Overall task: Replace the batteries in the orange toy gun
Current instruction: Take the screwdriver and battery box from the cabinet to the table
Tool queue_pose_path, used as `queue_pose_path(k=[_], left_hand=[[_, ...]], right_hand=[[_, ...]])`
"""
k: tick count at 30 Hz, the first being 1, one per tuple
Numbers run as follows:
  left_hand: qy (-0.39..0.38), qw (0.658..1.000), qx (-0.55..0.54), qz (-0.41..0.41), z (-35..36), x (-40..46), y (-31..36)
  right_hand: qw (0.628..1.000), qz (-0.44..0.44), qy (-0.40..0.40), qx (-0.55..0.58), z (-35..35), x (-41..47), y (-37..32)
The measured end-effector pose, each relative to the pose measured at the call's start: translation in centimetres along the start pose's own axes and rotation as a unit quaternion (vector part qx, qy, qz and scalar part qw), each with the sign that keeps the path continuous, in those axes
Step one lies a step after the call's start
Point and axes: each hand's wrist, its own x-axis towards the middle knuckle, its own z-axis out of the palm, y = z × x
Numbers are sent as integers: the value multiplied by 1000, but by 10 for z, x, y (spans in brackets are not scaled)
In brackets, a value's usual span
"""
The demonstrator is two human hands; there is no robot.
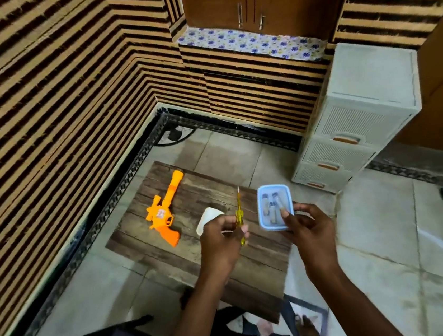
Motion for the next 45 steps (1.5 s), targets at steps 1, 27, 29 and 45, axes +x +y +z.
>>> queue_pose_path(k=[1,27,29,45], left_hand=[[-19,1000,9,0,-18,17,-1],[-145,969,188,-61,-147,253,-109],[-138,967,202,-76,-144,271,-133],[-91,931,343,90,-118,391,-315]], right_hand=[[1000,6,21,9,20,-1,7],[958,132,253,-38,206,42,174],[953,145,259,-54,203,57,208],[893,19,400,-205,179,130,422]])
